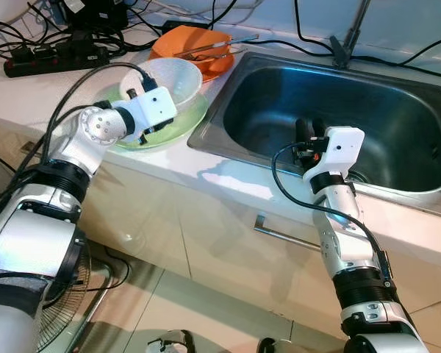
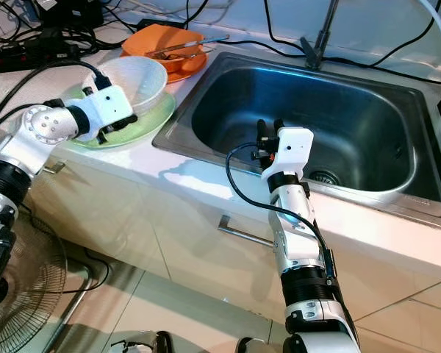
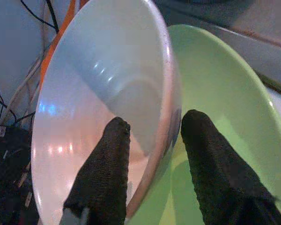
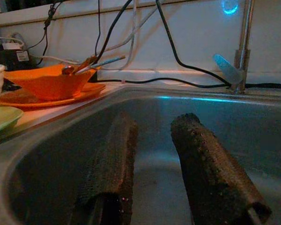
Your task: Kitchen organization
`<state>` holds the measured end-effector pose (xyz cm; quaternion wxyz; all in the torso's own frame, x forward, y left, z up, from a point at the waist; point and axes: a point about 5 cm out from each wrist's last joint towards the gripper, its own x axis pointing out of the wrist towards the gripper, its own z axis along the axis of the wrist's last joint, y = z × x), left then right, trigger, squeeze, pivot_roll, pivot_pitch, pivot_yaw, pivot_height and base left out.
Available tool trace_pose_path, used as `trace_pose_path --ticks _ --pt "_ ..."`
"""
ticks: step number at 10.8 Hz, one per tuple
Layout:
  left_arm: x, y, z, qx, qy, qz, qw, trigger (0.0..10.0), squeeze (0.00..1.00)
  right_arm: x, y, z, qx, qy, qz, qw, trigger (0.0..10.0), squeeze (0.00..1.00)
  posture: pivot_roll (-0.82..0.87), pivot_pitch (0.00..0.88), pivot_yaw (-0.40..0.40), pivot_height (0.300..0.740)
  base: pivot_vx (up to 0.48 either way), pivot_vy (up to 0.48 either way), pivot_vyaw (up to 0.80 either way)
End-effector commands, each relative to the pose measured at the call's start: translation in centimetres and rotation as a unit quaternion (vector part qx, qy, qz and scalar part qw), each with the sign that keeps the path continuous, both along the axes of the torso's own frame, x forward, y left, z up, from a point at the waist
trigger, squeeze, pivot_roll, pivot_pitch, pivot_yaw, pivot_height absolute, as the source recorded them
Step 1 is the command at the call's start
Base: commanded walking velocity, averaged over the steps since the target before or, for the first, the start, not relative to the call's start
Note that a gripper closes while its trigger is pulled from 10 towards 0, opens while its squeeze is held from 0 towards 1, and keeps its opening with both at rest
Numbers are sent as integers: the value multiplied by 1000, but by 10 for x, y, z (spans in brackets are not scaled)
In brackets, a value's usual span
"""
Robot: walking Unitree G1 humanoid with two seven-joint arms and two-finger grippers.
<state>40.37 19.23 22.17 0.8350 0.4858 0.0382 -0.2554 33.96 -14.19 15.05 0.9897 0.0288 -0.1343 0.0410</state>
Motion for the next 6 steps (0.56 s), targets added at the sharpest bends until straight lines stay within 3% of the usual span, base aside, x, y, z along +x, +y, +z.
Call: trace_pose_path --ticks 1,6 --pt "0 -1 -4 7 5 -3 1000 0 0 3 1 2 2 2 0 1000 10000 0 71 61 26 740 0 0 0" --pt "-5 -16 -19 30 6 -37 999 0 0 3 5 1 3 3 3 1000 10000 0 68 25 33 740 0 0 0"
